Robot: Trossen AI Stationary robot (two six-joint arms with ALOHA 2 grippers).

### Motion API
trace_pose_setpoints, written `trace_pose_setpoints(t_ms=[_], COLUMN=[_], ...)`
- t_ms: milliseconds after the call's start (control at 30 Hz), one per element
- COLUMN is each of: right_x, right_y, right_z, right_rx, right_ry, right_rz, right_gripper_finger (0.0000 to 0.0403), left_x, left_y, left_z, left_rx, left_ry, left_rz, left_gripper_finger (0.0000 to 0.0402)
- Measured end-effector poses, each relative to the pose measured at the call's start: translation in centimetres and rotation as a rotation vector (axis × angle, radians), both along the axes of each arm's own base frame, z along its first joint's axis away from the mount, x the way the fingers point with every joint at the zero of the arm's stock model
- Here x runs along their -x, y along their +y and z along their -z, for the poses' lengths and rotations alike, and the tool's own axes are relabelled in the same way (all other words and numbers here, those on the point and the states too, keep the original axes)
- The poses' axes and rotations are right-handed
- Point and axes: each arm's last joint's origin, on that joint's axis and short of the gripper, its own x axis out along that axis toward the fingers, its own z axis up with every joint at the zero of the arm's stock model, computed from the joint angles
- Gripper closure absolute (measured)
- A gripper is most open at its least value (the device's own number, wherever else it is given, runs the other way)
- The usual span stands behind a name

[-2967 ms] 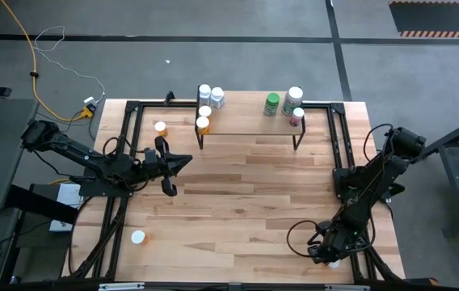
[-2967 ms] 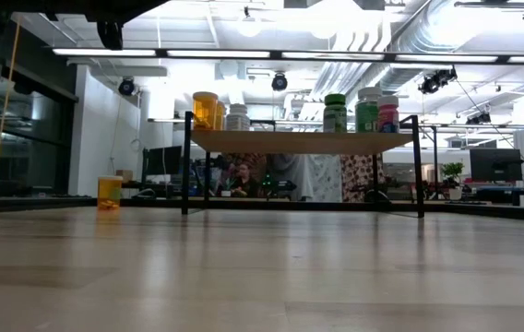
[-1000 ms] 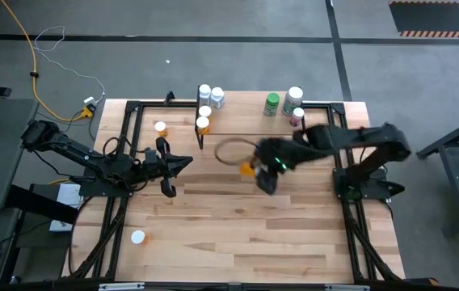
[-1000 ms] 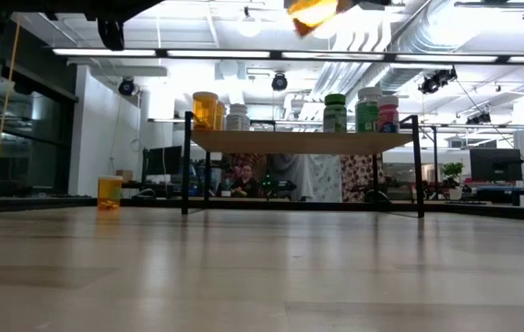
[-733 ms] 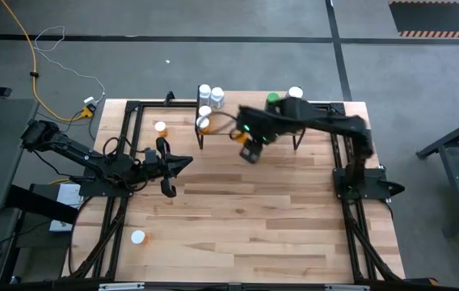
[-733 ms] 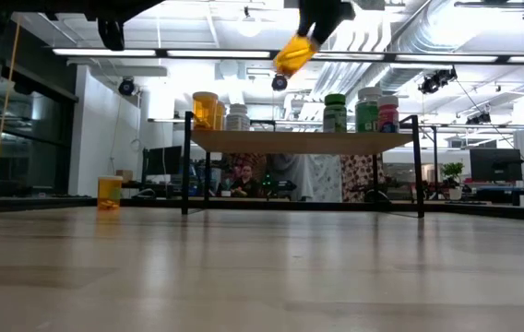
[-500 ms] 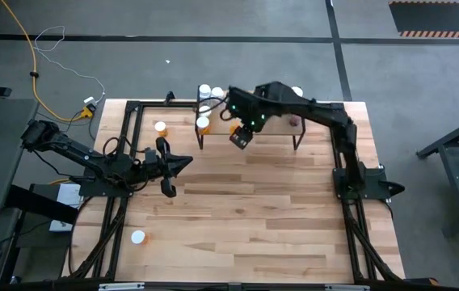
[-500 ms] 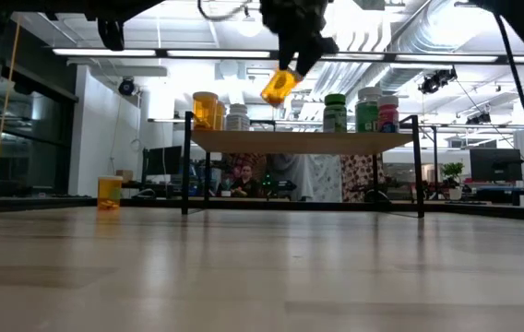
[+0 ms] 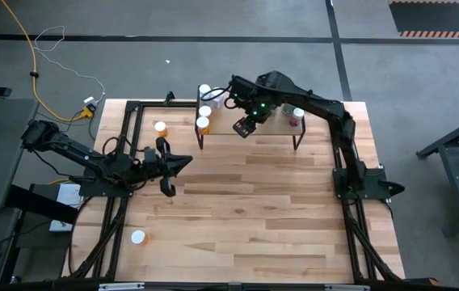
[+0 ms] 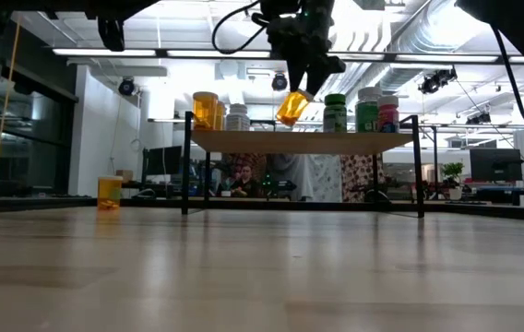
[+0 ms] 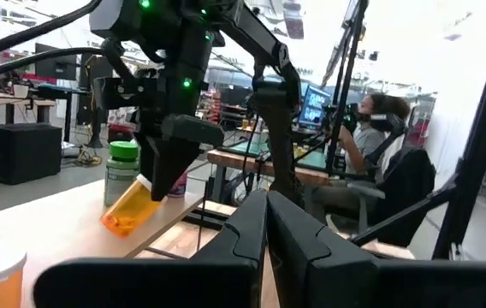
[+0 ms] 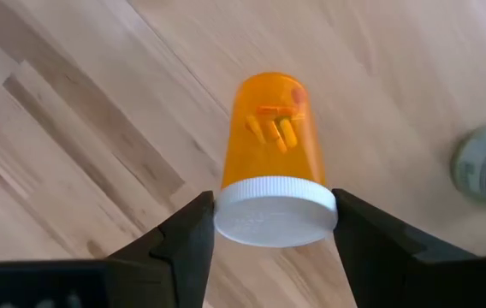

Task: Pick and place medicine bottles onto shelf by color
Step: Put the orange pill bottle on the shelf

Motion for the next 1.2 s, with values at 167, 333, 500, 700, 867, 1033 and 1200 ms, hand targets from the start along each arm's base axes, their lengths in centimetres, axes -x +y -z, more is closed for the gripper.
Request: trace_pose_setpoints(t_ms=[167,333,500,700,867,1033,1200], right_x=[-0.1,-0.1,-0.1,0.2,0.1,0.1,0.1], right_y=[0.1,0.1,0.1,0.2,0.3,0.3,0.3], right_z=[0.0,0.0,0.0,0.1,0.1,0.1,0.1], right_rx=[0.009,0.015,0.009,0.007,0.015,0.020,0.023], right_ry=[-0.001,0.001,-0.002,0.025,0.026,0.027,0.028], right_rz=[-0.025,-0.050,-0.071,-0.119,-0.156,-0.179,-0.196], right_gripper_finger=[0.0205,0.0205,0.0205,0.0205,0.0205,0.0205,0.0205], left_x=[-1.4,-6.0,-10.4,-13.6,-15.2,-16.0,-16.5], left_y=[0.6,1.3,3.4,5.7,7.6,9.4,10.7], left_z=[0.4,0.3,-0.9,0.6,2.3,3.7,4.2], left_rx=[0.025,0.015,-0.014,0.031,0.057,0.069,0.055], left_ry=[0.034,0.245,0.455,0.483,0.428,0.384,0.342], left_rz=[-0.067,-0.147,-0.376,-0.443,-0.468,-0.475,-0.441], left_gripper_finger=[0.0399,0.0401,0.0401,0.0401,0.0401,0.0401,0.0401])
